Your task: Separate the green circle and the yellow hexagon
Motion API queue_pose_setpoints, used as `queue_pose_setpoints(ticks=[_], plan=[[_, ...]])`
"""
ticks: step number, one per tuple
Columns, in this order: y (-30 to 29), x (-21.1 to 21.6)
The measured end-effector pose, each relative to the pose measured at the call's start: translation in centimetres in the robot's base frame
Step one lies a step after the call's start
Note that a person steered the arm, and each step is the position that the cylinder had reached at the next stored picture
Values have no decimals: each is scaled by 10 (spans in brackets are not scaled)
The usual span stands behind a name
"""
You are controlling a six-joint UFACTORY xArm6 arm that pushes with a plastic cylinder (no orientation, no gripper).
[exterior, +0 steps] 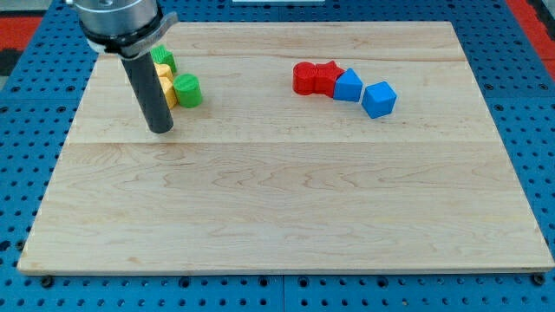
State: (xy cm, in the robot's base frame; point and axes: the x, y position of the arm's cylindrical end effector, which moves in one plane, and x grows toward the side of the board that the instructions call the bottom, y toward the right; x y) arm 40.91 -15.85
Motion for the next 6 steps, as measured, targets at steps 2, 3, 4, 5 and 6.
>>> queue_pose_setpoints(ticks=[2, 3, 4, 5, 6], plan=[[-53, -44], [-85, -55], [-74, -81], [-100, -105], [-97, -128]])
